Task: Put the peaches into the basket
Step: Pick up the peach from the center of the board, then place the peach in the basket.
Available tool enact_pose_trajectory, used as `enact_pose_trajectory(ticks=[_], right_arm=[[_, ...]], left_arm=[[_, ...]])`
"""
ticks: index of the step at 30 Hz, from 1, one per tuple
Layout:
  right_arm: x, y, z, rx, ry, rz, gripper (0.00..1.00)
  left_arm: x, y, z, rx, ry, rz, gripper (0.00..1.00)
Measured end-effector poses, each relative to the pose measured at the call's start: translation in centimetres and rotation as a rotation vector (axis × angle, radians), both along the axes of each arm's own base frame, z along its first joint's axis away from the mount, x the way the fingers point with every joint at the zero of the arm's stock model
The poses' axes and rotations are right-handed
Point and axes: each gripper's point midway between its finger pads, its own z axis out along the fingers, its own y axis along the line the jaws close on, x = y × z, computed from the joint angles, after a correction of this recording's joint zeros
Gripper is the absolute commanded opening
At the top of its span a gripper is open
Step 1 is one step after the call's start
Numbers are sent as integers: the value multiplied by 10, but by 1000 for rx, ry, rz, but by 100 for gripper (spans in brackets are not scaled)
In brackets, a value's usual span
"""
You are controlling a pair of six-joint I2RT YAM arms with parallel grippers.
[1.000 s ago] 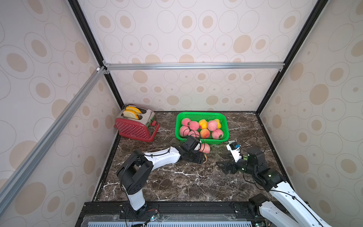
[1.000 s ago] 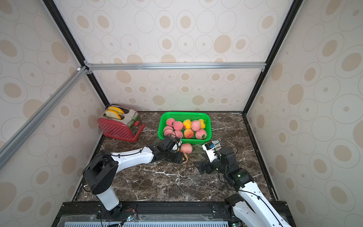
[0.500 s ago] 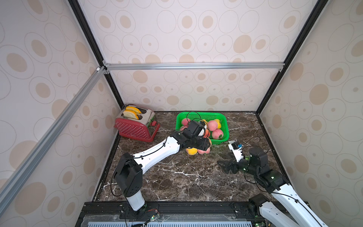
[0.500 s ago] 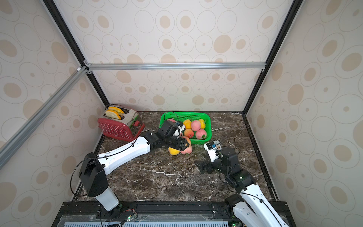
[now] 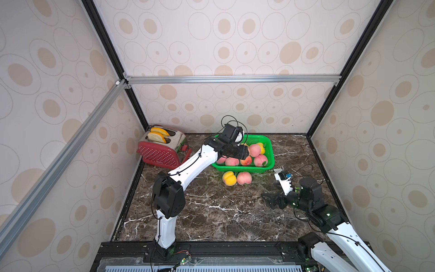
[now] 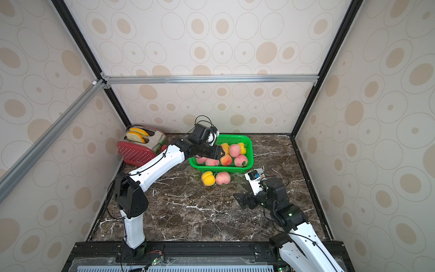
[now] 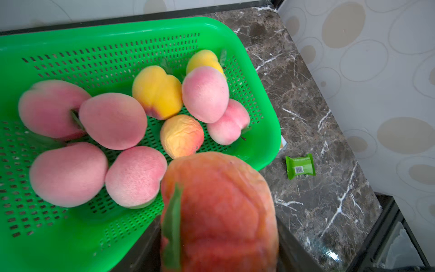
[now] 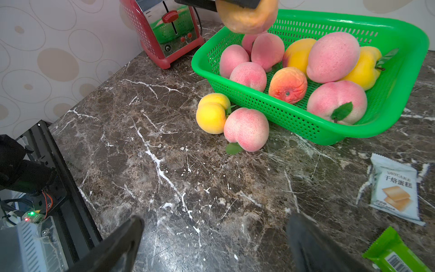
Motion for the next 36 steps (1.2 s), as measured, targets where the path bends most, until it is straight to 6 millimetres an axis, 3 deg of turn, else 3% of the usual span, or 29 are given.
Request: enact_pose_trajectory(ticks=[10,20,29,36], right_arm=[[6,-15,8,-23,-60,-84,100],[10,-14,0,-41,-38,-89,100],[12,-1,-12,-37,21,-32,100],[10,1,-7,-23,7,-19,100]], left_arm=[[29,-1,-25,12,9,-12,65],[72,47,-39,10,21,88,65],[84,58,-40,48,-13,104,65],[95,61,-59,110,-15,112,66]])
